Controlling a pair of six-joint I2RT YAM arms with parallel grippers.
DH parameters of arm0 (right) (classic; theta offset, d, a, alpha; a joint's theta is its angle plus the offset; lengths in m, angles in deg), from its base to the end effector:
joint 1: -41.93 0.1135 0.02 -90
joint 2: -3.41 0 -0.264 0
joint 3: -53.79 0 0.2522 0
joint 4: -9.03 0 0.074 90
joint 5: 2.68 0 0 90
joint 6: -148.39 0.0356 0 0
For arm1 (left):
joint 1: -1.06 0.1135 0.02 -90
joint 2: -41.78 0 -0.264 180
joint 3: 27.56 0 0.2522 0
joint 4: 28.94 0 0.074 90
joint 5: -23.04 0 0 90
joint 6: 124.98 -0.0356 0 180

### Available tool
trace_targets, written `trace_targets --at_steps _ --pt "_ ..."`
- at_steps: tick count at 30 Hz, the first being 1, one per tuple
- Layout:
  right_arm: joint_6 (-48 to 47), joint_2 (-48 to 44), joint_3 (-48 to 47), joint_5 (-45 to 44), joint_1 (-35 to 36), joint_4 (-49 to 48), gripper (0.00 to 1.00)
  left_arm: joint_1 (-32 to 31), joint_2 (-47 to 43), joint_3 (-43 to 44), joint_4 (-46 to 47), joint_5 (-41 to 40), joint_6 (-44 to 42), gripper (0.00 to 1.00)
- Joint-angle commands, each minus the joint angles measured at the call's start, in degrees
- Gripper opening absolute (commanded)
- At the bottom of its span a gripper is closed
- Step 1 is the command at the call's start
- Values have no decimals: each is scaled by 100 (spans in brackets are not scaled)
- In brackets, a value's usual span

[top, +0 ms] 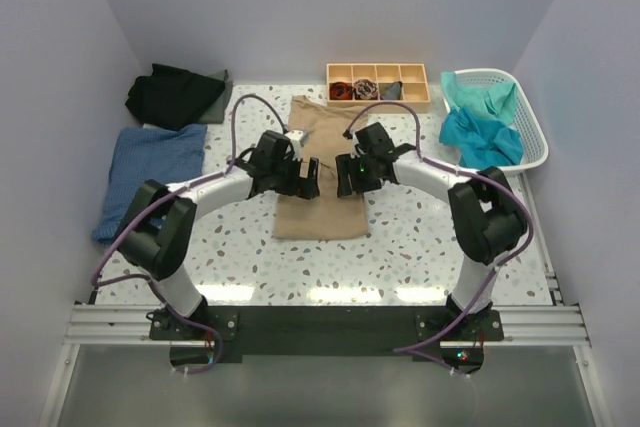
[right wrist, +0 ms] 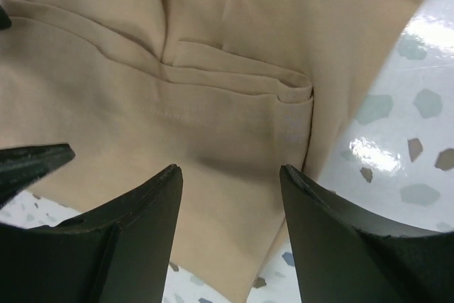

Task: Fold and stack the t-shirts
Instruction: Fold the tshirt

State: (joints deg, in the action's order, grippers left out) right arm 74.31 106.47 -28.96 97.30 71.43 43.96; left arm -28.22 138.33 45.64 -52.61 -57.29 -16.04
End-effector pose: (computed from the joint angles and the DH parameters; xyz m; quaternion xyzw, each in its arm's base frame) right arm 0.3263 0.1917 0.1935 -0.1382 0.9410 0.1915 0.2425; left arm 0.3076 -0.1793 0.1960 0.1143 0.9206 -0.2207 0.3012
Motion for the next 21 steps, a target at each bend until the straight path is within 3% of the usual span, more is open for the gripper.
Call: trace_targets --at_steps 1,5,10,17,21 --pt "148 407 -62 285 -23 -376 61 36 302 -406 613 387 250 100" --pt "192 557 61 250 -23 -438 61 36 487 -530 701 89 268 100" --pt "113 84 176 189 -23 -377 63 36 321 -460 552 -237 146 100" --pt "-151 -1051 202 -206 -14 80 71 36 -714 -108 -125 -949 13 100" --pt "-142 -1543 543 -452 -14 361 75 36 -1234 -396 -371 -1204 101 100"
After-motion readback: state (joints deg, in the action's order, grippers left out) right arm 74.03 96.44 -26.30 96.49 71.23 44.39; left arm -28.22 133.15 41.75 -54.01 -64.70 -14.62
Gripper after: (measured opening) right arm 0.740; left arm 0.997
